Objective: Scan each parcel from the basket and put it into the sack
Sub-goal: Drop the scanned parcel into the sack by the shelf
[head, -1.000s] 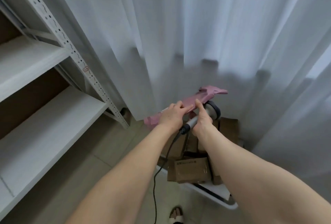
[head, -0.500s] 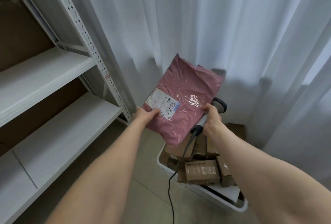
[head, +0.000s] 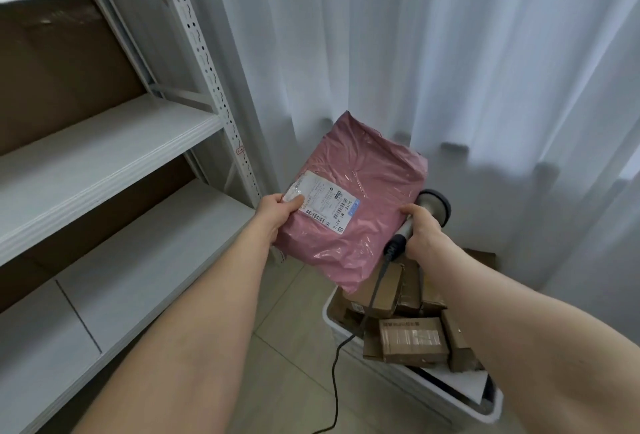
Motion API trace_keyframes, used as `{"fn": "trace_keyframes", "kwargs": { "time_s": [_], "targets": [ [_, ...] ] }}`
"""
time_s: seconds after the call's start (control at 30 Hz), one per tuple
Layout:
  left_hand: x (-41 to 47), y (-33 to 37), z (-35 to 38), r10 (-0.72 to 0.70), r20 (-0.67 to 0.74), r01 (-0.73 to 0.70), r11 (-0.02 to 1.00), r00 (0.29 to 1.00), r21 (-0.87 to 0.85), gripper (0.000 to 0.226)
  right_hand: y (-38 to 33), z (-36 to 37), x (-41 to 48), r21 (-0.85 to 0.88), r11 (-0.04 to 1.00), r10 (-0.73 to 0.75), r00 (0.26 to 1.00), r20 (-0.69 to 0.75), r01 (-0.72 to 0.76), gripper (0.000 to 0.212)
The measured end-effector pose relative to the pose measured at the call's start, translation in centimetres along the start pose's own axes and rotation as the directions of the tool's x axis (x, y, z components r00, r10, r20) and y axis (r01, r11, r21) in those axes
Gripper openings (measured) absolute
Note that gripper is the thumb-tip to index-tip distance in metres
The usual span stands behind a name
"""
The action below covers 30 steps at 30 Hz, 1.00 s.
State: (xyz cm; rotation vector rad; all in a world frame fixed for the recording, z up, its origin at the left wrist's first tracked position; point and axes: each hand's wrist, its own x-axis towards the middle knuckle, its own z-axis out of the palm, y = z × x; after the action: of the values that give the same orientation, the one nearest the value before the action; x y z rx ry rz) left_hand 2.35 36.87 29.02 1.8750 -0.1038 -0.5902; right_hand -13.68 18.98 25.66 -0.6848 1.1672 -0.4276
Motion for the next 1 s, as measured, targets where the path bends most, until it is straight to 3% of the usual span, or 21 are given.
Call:
{"fn": "trace_keyframes", "kwargs": {
  "time_s": [0.07, 0.17, 0.27, 0.37, 0.5, 0.6, 0.7, 0.77, 0.83, 0.93, 1.0],
  "targets": [
    [-0.1, 0.2, -0.3, -0.002, -0.018, 0.001, 0.998, 1.0, -0.06, 0.017, 0.4, 0.6, -0.6, 0.012, 1.0, -0.006, 1.0, 0.013, 0.006, 0.035],
    [-0.5, 0.3, -0.8, -0.015, -0.053, 0.008, 0.993, 0.998, -0.119, 0.029, 1.1, 1.3, -0.7, 0.022, 1.0, 0.016, 0.997, 0.082, -0.018, 0.038],
    [-0.9, 0.3, -1.1, -0.043, -0.047, 0.033, 0.98, 0.998, -0.196, 0.026, 1.8, 1.9, -0.9, -0.009, 0.999, 0.032, 0.989, 0.141, -0.031, 0.03],
    [-1.5, 0.4, -1.2, -0.068, 0.008, 0.068, 0.963, 0.998, -0.261, 0.022, 2.2, 2.2, -2.0, -0.128, 0.992, 0.006, 0.992, 0.13, 0.011, 0.045],
    [-1.9, 0.0, -2.1, -0.094, 0.108, 0.113, 0.975, 0.99, -0.191, 0.031, 2.1, 2.2, -1.9, -0.258, 0.961, -0.1, 0.995, 0.024, 0.103, 0.057],
    [-1.8, 0.2, -2.6, -0.084, 0.147, 0.108, 0.981, 0.986, -0.163, 0.043, 1.5, 2.0, -1.5, -0.374, 0.909, -0.206, 0.978, -0.02, 0.184, 0.052],
    [-1.8, 0.7, -2.5, -0.045, 0.034, 0.053, 0.953, 0.998, -0.297, 0.045, 1.1, 2.2, -1.7, -0.49, 0.82, -0.315, 0.948, 0.045, 0.296, 0.047],
    [-1.7, 0.6, -2.6, -0.065, -0.008, 0.057, 0.928, 0.998, -0.369, 0.058, 0.8, 2.5, -1.8, -0.518, 0.779, -0.353, 0.93, 0.104, 0.353, 0.047],
    [-1.8, 0.4, -3.0, -0.131, 0.106, 0.164, 0.896, 0.986, -0.414, 0.06, 0.4, 2.6, -1.7, -0.52, 0.774, -0.361, 0.926, 0.107, 0.362, 0.046],
    [-2.5, -0.3, -3.2, -0.19, 0.285, 0.288, 0.889, 0.94, -0.356, 0.027, 0.0, 2.3, -1.5, -0.441, 0.84, -0.326, 0.944, 0.056, 0.317, 0.044],
    [-2.9, -1.1, -3.1, -0.219, 0.348, 0.319, 0.91, 0.912, -0.265, 0.02, -0.1, 2.3, -1.4, -0.386, 0.876, -0.3, 0.953, 0.033, 0.289, 0.044]
  ]
}}
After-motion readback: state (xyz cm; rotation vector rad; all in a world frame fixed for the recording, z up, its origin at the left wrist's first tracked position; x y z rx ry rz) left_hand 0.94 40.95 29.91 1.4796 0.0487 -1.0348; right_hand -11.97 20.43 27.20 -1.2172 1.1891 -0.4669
